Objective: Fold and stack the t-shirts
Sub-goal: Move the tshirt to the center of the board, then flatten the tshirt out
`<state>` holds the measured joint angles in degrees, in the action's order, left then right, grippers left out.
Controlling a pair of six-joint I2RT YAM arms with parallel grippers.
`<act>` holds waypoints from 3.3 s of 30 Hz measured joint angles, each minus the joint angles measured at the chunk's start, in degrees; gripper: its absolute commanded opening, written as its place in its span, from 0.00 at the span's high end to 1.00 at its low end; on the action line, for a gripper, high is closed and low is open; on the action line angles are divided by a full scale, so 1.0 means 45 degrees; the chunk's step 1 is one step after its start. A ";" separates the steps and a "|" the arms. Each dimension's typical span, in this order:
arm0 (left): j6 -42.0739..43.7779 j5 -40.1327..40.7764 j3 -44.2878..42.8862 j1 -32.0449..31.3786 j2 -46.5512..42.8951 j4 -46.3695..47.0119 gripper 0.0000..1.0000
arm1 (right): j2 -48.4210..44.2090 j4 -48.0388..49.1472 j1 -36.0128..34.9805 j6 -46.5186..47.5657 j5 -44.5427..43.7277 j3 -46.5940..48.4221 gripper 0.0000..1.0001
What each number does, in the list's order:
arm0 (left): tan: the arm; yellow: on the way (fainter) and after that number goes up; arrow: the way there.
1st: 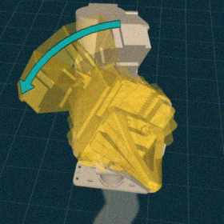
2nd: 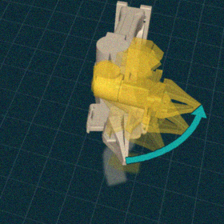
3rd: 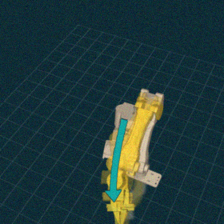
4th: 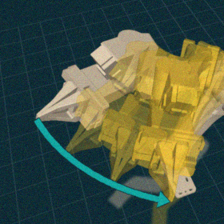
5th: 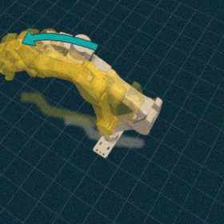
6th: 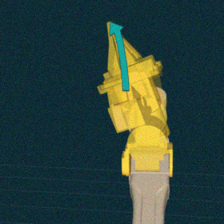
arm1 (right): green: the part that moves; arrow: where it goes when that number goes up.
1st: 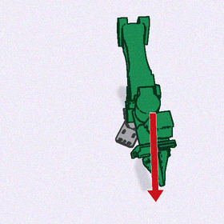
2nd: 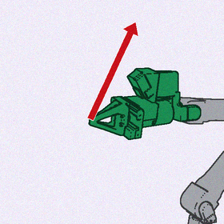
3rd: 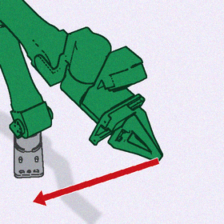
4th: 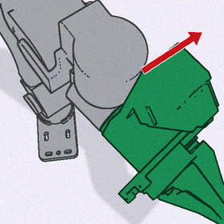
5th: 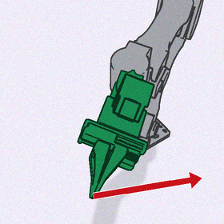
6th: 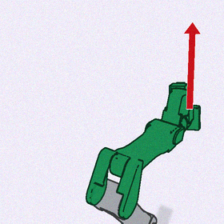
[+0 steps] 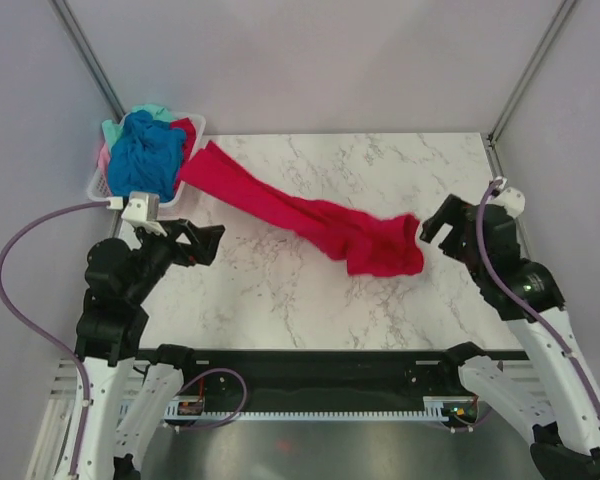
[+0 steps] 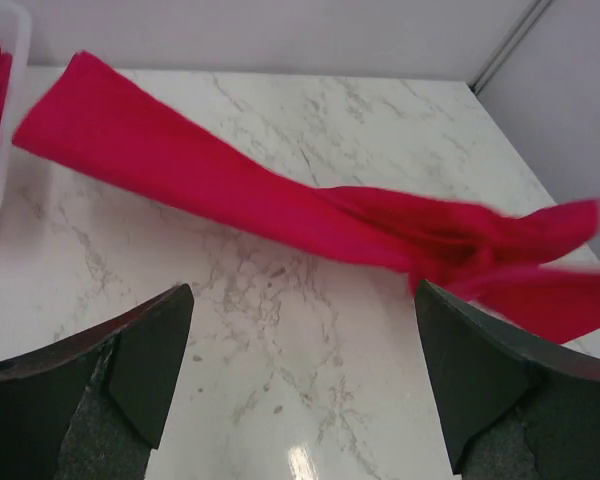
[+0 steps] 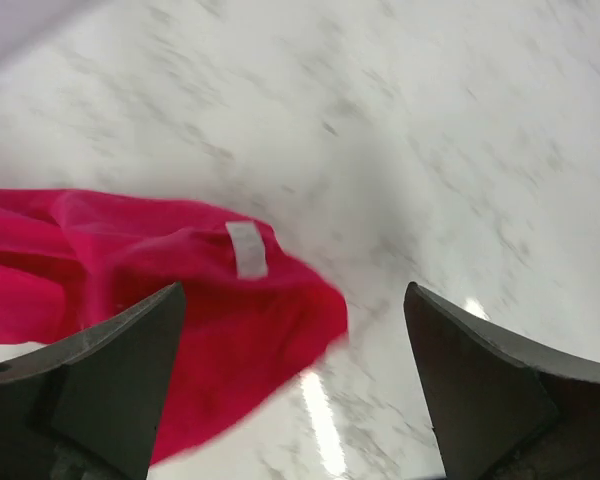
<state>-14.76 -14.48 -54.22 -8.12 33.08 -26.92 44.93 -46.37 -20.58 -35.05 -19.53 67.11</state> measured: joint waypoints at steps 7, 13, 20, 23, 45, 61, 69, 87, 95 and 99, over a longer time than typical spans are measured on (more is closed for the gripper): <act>-0.0500 0.0272 0.2472 -0.0102 -0.1719 -0.1263 0.02 | -0.0913 -0.1520 0.0301 -0.1700 -0.1316 -0.2356 0.05; -0.0656 0.0228 0.3070 -0.0165 -0.1982 -0.1457 0.03 | -0.0913 0.0976 -0.0175 -0.1982 0.1768 -0.3706 0.10; -0.0670 0.0228 0.3075 -0.0170 -0.0986 -0.1423 0.03 | 0.2113 0.2254 -0.6985 -0.4862 0.1603 -0.6717 0.09; -0.0670 0.0228 0.3079 -0.0165 -0.1132 -0.1413 0.03 | 0.3755 0.2613 -0.9292 -0.6096 0.0797 -0.6713 0.11; -0.0670 0.0194 0.3089 -0.0165 -0.1413 -0.1355 0.03 | 0.7276 0.5192 -1.0346 -0.8417 -0.0967 -0.7145 0.73; -0.1438 0.2059 0.2977 -0.0175 0.1608 -0.1525 0.03 | 0.0733 0.1224 -0.8592 -0.9170 -0.3920 -0.7295 1.00; -0.2691 0.2463 0.2749 -0.0175 0.5926 -0.0520 0.10 | -0.2531 -0.1530 -0.5168 -0.8024 -0.6164 -0.6071 1.00; -0.3623 0.3230 -0.1831 -0.0146 1.4804 0.2647 0.51 | -0.2331 -0.0835 -0.5100 -0.7257 -0.7247 -0.7587 1.00; -0.3546 0.3803 -0.2516 -0.0189 1.5834 0.2705 0.49 | -0.2089 -0.0112 -0.5100 -0.6518 -0.7014 -0.7703 1.00; -0.3473 0.3871 -0.2730 -0.0233 1.6198 0.2739 0.48 | -0.2089 0.0044 -0.5100 -0.6334 -0.6994 -0.7703 1.00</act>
<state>-30.39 2.94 -66.50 -9.17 105.97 -14.59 35.53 -46.17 -43.53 -63.55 -51.00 32.45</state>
